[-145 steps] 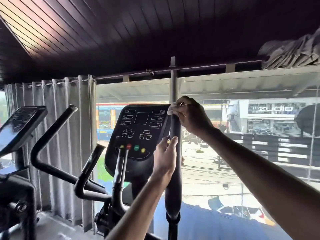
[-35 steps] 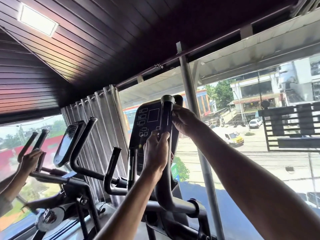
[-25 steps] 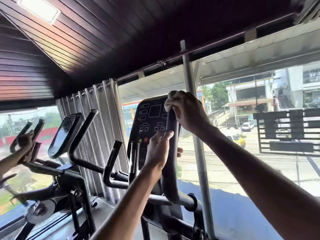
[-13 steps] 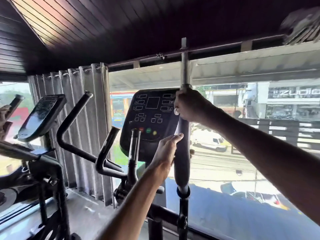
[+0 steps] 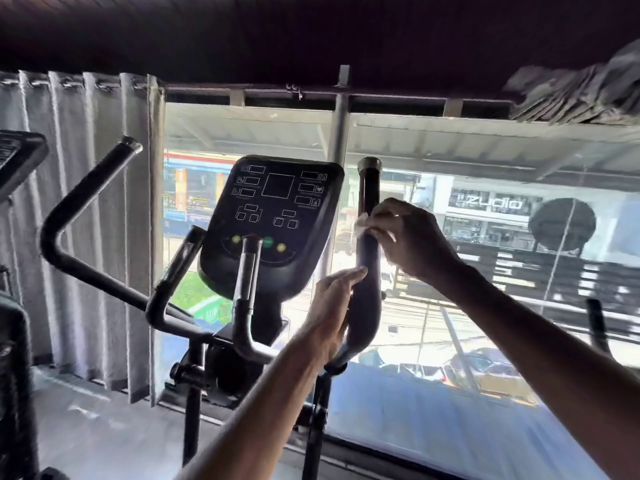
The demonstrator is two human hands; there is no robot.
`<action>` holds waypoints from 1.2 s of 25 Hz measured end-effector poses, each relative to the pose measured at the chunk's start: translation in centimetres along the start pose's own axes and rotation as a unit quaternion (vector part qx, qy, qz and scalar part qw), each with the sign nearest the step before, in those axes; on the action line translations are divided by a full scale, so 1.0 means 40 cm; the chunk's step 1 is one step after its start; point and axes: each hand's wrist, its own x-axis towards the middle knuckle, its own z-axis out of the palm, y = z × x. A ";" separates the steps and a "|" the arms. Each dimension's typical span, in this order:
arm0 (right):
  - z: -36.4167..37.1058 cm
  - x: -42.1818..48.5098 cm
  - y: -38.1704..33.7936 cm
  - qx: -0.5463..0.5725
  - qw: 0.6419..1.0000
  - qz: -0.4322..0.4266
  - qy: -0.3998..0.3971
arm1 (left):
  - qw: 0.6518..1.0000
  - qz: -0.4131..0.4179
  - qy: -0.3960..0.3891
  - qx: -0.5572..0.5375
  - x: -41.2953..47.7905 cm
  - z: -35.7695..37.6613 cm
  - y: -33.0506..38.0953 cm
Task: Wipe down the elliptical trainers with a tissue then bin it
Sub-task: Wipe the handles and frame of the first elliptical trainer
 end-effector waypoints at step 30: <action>0.115 -0.033 -0.065 0.439 0.654 0.600 0.137 | 0.993 0.081 0.067 0.058 -0.062 -0.004 -0.063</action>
